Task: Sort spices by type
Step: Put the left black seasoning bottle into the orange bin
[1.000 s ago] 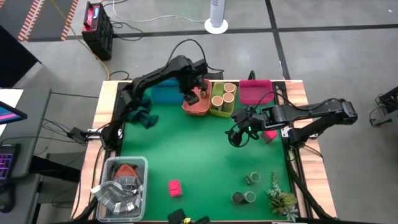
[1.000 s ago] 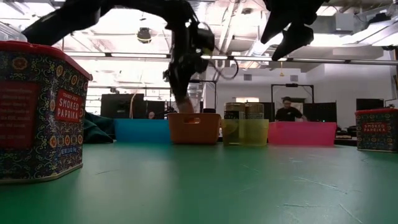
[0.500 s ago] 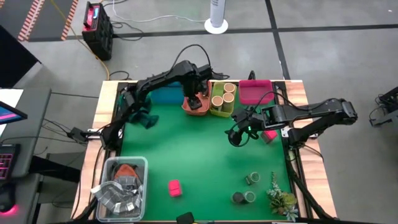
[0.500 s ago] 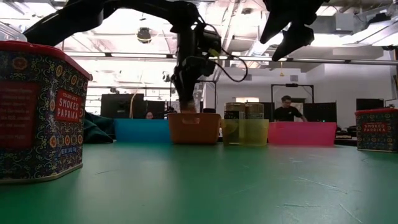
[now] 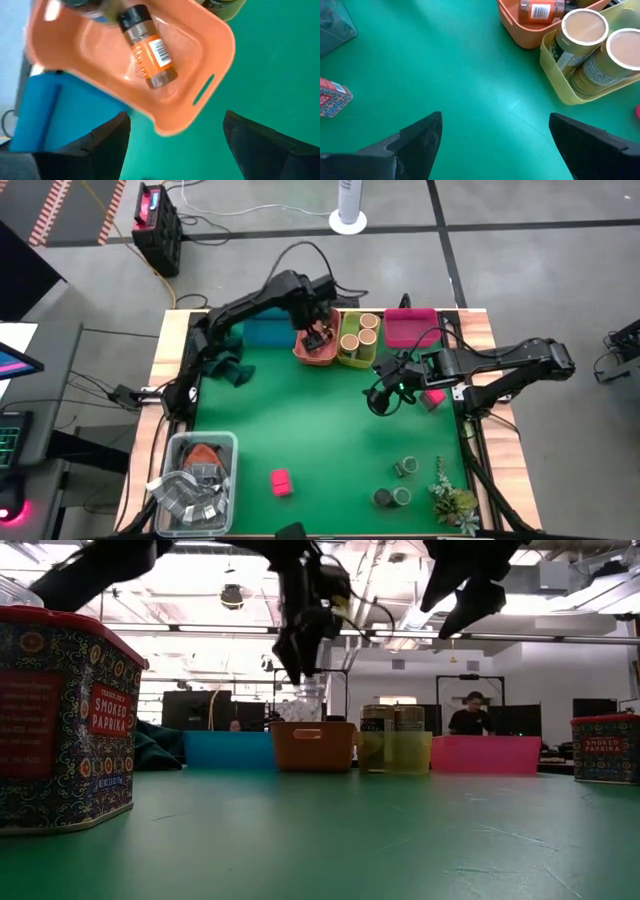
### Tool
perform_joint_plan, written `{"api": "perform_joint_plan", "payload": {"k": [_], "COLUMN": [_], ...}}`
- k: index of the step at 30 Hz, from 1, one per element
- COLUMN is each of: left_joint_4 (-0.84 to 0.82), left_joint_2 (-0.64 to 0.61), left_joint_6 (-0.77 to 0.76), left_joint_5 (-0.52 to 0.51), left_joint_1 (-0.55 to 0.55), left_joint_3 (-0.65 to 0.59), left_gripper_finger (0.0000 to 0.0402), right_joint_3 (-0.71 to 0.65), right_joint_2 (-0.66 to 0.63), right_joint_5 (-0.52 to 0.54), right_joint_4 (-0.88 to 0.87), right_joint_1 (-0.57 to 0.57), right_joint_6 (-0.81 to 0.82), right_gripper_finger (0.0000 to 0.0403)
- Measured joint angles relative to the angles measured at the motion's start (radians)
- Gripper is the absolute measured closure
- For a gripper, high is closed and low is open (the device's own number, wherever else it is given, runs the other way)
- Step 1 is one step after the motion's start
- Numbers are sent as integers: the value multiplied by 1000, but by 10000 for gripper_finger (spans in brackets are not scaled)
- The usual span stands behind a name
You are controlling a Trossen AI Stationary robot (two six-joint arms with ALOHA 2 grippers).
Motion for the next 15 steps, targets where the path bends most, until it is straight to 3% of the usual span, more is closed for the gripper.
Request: {"api": "perform_joint_plan", "payload": {"k": [6,15], "left_joint_4": [42,307], "left_joint_2": [-34,53], "left_joint_6": [-56,-242], "left_joint_5": [-10,-31], "left_joint_1": [1,1], "left_joint_3": [0,-43], "left_gripper_finger": [95,95], "right_joint_3": [0,0], "right_joint_2": [0,0], "right_joint_5": [2,2], "right_joint_4": [-3,-19], "right_joint_1": [0,27], "right_joint_6": [7,72], "right_gripper_finger": [10,10]}}
